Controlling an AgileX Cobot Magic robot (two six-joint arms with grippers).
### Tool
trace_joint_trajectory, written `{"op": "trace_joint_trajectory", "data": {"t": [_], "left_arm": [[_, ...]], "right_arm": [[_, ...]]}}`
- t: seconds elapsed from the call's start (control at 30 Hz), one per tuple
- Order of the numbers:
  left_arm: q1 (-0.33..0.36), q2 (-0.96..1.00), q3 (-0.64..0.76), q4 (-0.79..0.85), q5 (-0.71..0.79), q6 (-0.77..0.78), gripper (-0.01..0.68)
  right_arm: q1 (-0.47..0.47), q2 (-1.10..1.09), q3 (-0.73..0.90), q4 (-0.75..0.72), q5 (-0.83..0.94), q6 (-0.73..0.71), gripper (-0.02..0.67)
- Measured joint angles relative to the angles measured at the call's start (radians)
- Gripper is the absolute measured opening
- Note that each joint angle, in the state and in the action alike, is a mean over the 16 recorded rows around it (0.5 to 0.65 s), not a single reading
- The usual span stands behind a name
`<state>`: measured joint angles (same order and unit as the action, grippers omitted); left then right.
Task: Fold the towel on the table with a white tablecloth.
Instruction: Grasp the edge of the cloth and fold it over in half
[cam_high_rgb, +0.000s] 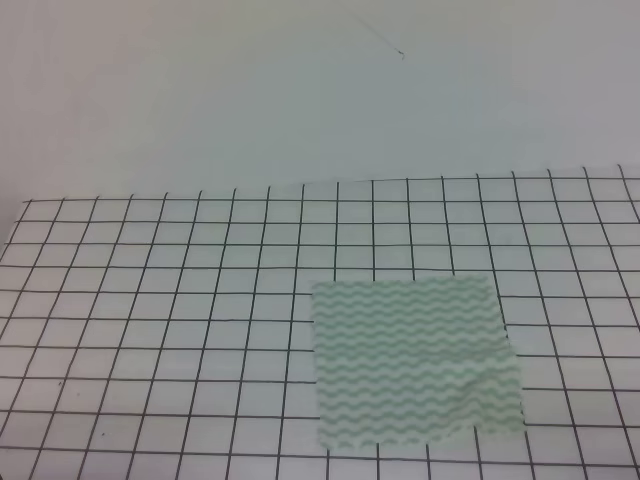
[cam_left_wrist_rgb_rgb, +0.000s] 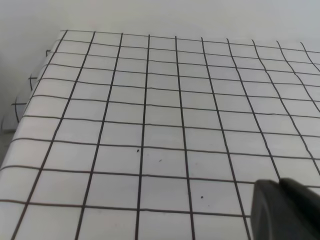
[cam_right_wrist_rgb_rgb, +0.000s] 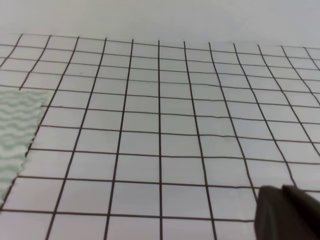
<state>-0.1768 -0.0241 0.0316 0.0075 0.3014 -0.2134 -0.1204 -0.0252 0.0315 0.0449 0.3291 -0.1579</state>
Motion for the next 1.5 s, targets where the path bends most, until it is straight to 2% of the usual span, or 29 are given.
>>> {"op": "trace_joint_trajectory", "data": {"t": [0.53, 0.7, 0.87, 1.1, 1.23, 1.33, 1.5], "left_arm": [[0.0, -0.001, 0.0, 0.008, -0.001, 0.0, 0.0], [0.0, -0.001, 0.0, -0.034, -0.019, -0.002, 0.0], [0.0, 0.001, -0.004, -0.186, -0.056, -0.004, 0.0], [0.0, 0.001, -0.004, -0.594, -0.116, -0.007, 0.0], [0.0, 0.001, -0.004, -0.811, -0.133, -0.007, 0.0], [0.0, -0.001, 0.0, -0.938, -0.145, -0.005, 0.0], [0.0, -0.001, 0.0, -1.023, -0.155, 0.005, 0.0]], "right_arm": [[0.0, 0.0, 0.0, 0.001, 0.0, 0.0, -0.003], [0.0, 0.0, 0.0, 0.06, -0.018, 0.0, -0.003], [0.0, 0.0, 0.0, 0.296, -0.097, 0.003, -0.003], [0.0, 0.0, 0.001, 0.776, -0.282, -0.019, -0.003], [0.0, 0.0, 0.001, 1.0, -0.374, -0.039, -0.003], [0.0, 0.0, 0.001, 1.092, -0.416, -0.056, -0.003], [0.0, 0.0, 0.0, 1.116, -0.425, -0.078, -0.003]]}}
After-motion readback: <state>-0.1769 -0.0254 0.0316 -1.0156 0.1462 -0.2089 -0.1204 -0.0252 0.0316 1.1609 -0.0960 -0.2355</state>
